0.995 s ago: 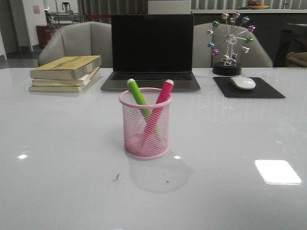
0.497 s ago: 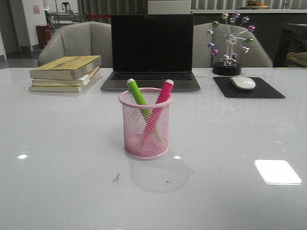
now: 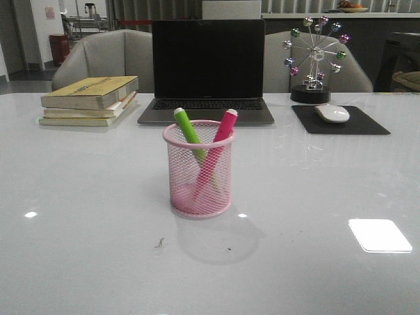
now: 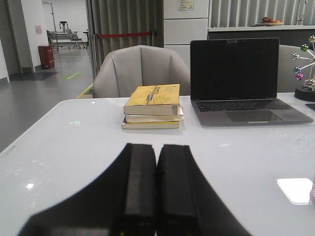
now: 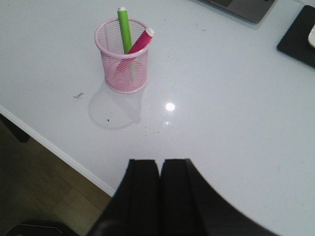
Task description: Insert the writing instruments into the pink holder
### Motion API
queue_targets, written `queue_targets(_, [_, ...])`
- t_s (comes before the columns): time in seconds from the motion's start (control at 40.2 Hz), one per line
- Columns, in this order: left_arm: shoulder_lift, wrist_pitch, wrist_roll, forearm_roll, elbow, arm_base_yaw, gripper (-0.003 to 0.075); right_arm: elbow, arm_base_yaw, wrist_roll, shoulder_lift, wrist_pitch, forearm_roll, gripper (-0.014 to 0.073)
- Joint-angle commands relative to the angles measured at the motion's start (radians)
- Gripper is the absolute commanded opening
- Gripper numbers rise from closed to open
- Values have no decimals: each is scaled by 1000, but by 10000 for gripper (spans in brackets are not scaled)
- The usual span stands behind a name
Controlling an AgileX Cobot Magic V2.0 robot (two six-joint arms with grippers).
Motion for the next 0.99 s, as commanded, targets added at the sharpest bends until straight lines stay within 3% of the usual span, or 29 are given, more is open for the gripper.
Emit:
queue_targets(0.0, [-21, -93, -7, -3, 5, -8, 97, -27, -2, -4, 0, -75, -9, 77])
queue_targets(0.199, [-21, -93, -7, -3, 5, -8, 97, 54, -65, -5, -61, -137, -14, 77])
queue_targets(0.448, [-21, -93, -7, -3, 5, -7, 97, 428, -353, -4, -372, -605, -21, 77])
queue_targets(0.622, [-21, -93, -7, -3, 5, -7, 97, 660, -491, -4, -576, -819, 97, 77])
queue_targets(0.721, [-21, -93, -7, -3, 5, -7, 97, 744, -527, -4, -626, -880, 105, 77])
queue_targets(0.97, [-19, -93, -7, -3, 5, -7, 97, 741, -593, -5, -625, -829, 94, 77])
